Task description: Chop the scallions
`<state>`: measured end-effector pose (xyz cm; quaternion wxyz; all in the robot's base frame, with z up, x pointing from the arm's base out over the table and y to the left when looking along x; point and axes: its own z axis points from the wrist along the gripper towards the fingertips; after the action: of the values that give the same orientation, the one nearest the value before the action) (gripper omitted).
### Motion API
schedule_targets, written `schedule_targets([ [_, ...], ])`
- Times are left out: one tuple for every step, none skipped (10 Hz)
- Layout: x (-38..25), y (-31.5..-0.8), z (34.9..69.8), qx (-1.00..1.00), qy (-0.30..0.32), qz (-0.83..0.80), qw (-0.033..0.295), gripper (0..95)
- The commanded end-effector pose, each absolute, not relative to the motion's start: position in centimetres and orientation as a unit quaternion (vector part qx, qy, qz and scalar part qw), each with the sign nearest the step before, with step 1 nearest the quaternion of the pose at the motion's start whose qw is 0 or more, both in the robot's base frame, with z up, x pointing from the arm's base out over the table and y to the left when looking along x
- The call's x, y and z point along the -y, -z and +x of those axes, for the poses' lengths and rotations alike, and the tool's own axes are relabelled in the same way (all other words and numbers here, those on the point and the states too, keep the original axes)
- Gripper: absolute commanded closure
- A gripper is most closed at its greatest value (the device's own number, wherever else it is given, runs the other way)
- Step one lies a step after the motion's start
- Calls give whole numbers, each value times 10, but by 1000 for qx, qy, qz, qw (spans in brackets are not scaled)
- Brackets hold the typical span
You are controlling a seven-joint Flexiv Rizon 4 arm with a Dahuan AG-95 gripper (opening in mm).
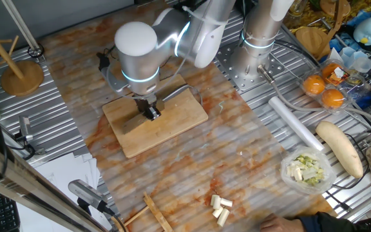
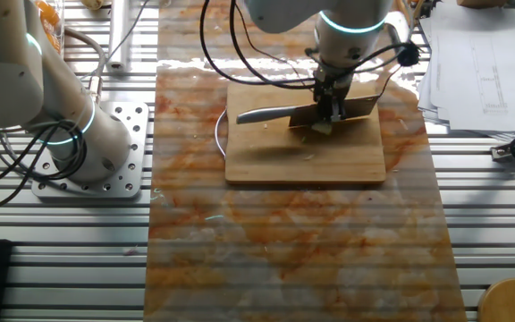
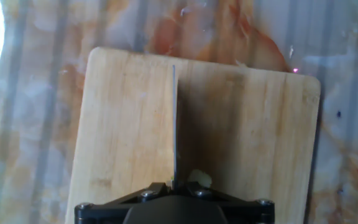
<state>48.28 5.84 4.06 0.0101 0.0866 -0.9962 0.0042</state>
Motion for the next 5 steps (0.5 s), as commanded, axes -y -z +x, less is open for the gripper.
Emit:
schedule_targets([
  [-60, -77, 474, 996, 2, 93, 14, 950],
  [-62, -80, 470, 995, 6, 97, 17, 950],
  [-63, -83, 468, 994, 9, 106, 20, 950],
  [-64, -84, 468, 991, 3, 131, 21, 950],
  [-63, -83, 468, 988, 4, 152, 19, 950],
])
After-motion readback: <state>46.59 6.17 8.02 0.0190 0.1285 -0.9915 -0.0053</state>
